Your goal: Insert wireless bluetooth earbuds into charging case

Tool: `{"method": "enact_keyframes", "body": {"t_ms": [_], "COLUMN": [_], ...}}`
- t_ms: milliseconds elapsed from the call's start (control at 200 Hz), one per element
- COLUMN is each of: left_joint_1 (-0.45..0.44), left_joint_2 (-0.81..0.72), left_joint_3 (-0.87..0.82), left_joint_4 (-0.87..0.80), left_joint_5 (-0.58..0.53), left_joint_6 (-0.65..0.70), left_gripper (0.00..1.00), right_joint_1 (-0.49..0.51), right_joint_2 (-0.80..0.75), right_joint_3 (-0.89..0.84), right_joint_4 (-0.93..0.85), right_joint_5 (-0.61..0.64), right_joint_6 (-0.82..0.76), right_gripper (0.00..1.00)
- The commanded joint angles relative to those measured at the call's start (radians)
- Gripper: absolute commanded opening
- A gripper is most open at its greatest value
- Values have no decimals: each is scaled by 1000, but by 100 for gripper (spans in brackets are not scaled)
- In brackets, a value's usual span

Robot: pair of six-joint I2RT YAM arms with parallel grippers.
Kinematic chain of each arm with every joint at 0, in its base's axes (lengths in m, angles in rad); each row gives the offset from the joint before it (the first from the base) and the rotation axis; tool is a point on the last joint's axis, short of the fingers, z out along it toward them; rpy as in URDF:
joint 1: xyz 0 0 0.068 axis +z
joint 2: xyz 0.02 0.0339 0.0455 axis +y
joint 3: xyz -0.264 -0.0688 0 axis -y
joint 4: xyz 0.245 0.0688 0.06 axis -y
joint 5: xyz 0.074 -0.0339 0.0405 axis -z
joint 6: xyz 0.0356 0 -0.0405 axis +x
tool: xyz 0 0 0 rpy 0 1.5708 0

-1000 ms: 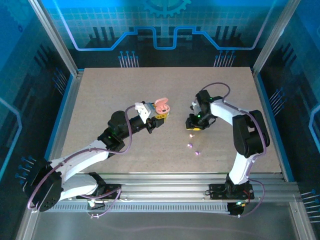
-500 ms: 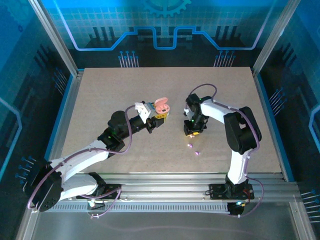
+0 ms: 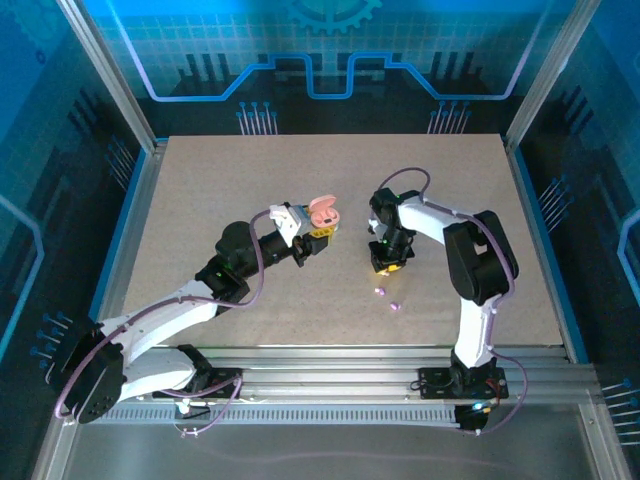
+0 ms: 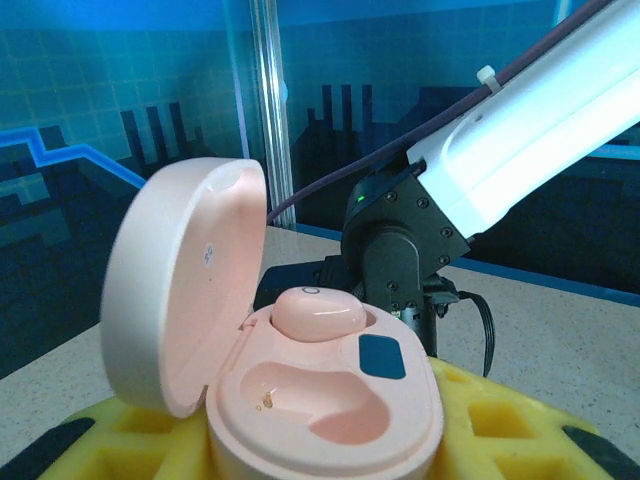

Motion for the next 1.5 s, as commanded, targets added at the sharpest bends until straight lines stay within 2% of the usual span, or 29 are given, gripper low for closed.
{"method": "enact_keyframes", "body": {"t_ms": [0, 170, 285, 450, 550, 725, 875, 961, 1201, 1491], "left_joint_1": [-7, -6, -7, -7, -7, -6, -7, -6, -7, -6], "left_joint_2": [-14, -13, -13, -11, -5, 17, 53, 71, 107, 122], "left_joint_3": [-7, -9, -11, -13, -13, -12, -12, -10, 9, 21], "left_joint_4": [14, 14, 16, 15, 17, 45, 99, 121, 122, 123], "left_joint_5": [-13, -14, -12, -14, -15, -18, -3, 2, 12, 11], "left_joint_6": [13, 11, 11, 13, 17, 27, 28, 26, 20, 17], "left_gripper": [37, 37, 37, 37, 37, 37, 37, 37, 37, 37], "right_joint_1": [15, 15, 15, 12, -2, -47, -60, -56, -4, 97], "right_joint_2": [28, 28, 11, -100, -225, -466, -580, -602, -620, -547], "right_joint_3": [22, 22, 19, 6, 8, 49, 89, 121, 139, 187], "right_joint_4": [-25, -26, -25, -15, -3, 34, 103, 118, 225, 254], "right_joint_5": [13, 21, 21, -23, -103, -311, -500, -580, -680, -643], "right_joint_6": [18, 23, 36, 59, 84, 145, 207, 227, 317, 353], "right_gripper": [29, 28, 24, 20, 19, 20, 20, 20, 20, 21]}}
